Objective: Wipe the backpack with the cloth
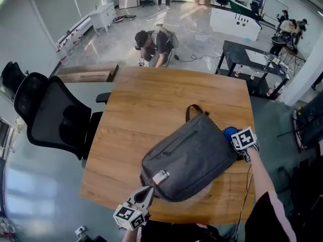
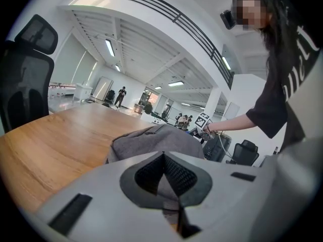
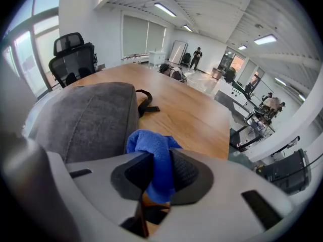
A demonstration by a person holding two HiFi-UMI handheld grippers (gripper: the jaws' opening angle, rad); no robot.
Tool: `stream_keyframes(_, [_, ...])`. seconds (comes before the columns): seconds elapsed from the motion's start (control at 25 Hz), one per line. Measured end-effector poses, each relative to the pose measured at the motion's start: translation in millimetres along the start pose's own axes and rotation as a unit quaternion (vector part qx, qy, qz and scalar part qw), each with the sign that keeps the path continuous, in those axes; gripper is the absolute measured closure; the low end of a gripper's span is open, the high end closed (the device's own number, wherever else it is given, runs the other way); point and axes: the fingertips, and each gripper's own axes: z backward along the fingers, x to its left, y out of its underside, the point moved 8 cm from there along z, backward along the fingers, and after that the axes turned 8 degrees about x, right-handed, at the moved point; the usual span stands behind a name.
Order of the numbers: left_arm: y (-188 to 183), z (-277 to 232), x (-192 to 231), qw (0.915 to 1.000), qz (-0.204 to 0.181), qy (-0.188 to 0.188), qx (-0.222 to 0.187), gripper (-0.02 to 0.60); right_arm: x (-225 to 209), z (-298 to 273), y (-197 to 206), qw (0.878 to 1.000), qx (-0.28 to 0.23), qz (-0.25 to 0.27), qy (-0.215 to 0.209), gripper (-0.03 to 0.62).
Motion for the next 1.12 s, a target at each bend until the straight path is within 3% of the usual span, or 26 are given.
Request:
stream_keyframes(0.6, [4.5, 1.6, 71.2, 0.9995, 0.014, 0.023, -0.018, 0.584, 29.7, -15.6, -135.9, 0.998, -0.011, 0.05, 0.021, 0.516])
stream_keyframes(0.8, [0.5, 3.6, 90.7, 0.9995, 0.019, 0.018, -0.02, 0.584, 29.5, -22.5, -162.8, 0.998, -0.008, 0.049, 0.029, 0.516])
stream_keyframes(1.12, [1.2, 14.1, 120.2, 0.999, 0.032, -0.005, -0.029, 0.584, 53.7, -23.5, -194.0, 0.995, 0.003, 0.098, 0.036, 0.516])
